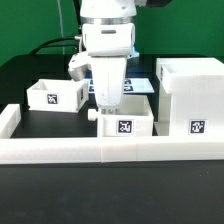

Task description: Assemble drawer

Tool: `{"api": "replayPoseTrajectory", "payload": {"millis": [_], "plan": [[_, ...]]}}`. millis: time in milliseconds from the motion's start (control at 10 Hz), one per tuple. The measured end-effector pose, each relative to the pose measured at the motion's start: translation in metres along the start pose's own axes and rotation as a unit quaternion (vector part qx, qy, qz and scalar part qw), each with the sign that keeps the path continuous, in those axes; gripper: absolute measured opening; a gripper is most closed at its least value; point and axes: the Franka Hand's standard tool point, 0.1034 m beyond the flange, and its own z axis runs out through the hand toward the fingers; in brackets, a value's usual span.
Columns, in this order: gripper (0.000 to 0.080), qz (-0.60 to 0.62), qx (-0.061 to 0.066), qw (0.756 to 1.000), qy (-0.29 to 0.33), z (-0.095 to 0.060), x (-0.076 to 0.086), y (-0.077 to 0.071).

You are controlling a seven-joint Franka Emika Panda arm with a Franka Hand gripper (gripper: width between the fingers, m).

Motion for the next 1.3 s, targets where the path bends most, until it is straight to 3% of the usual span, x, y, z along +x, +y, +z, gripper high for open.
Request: {"api": "replayPoseTrajectory", "payload": {"millis": [400, 1100, 1300], "plan": [[0.0041, 0.001, 0.000, 1.000, 0.000, 0.000, -0.001, 0.000], [0.0041, -0.005, 0.003, 1.000, 0.004, 0.003, 0.021, 0.003], [0.0041, -0.002, 0.003, 1.000, 0.004, 0.003, 0.018, 0.003]]}}
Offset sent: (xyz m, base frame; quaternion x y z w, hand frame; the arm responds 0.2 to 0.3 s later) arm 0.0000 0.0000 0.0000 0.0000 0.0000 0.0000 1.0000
